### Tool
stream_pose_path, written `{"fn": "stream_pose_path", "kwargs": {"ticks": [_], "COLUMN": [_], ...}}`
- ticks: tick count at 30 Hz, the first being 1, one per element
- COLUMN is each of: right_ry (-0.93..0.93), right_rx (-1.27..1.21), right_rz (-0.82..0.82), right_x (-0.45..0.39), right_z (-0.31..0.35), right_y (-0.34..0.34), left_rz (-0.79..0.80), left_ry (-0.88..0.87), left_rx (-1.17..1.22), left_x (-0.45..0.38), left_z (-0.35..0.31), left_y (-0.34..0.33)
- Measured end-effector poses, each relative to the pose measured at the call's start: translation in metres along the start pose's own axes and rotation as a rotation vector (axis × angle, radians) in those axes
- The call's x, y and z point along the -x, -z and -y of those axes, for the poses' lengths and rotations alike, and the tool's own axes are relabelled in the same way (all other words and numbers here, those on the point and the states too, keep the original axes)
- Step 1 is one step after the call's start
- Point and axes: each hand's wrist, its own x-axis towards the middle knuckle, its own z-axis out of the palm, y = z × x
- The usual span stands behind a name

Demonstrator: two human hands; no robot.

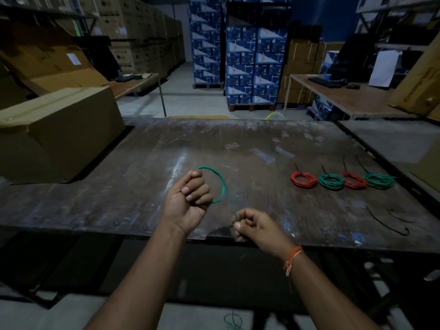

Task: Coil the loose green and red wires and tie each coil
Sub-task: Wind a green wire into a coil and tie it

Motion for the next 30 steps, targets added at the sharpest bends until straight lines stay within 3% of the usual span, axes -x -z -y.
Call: {"fn": "stream_pose_path", "kwargs": {"ticks": [7,11,15,21,25,30], "right_ry": [0.072,0.095,0.071,0.335,0.059,0.304], "right_rx": [0.11,0.357,0.433,0.345,0.612,0.727], "right_rz": [-0.293,-0.191,-0.155,-0.423,-0.028,-0.051], "right_x": [0.008,0.01,0.019,0.015,0.013,0.012], "right_z": [-0.021,-0.027,-0.037,-0.005,-0.026,0.006], "right_y": [0.023,0.024,0.027,0.011,0.016,0.007], "left_rz": [-0.081,-0.102,-0.131,-0.153,-0.163,-0.328], "left_ry": [-0.132,-0.156,-0.174,-0.205,-0.203,-0.232], "left_rx": [0.051,0.066,0.045,0.018,-0.008,-0.292], "left_x": [-0.002,-0.002,0.002,0.002,0.004,0.003], "left_z": [-0.021,-0.017,-0.017,-0.019,-0.017,-0.003], "left_y": [0.008,0.008,0.006,0.006,0.001,-0.002]}}
